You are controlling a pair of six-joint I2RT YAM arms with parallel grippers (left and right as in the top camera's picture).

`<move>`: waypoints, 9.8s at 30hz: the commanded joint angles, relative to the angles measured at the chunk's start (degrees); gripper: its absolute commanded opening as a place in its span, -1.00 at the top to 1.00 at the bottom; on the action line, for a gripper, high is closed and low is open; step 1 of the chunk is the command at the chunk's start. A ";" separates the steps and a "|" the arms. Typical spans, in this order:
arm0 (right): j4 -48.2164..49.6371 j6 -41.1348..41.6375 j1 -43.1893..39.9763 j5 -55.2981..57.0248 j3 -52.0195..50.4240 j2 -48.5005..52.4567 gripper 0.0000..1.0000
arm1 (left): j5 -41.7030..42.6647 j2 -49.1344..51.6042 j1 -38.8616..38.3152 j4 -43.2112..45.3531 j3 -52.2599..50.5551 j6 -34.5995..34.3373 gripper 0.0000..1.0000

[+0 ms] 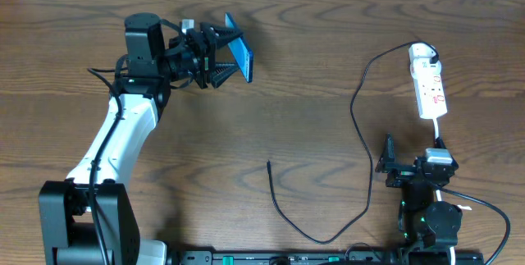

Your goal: Plug charger to phone and switch on socket

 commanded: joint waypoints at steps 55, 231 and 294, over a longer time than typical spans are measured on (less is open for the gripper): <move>-25.88 -1.68 0.44 -55.56 60.59 60.94 -0.99 | -5.07 -1.81 -0.09 3.32 0.20 1.05 0.86; -9.38 23.85 26.88 -3.13 60.54 78.16 0.98 | -18.08 -1.81 -20.26 3.30 0.20 -7.85 -0.86; 9.07 93.50 23.71 -30.99 60.54 78.16 0.97 | -14.69 -1.81 -10.40 13.22 0.20 -15.61 -0.86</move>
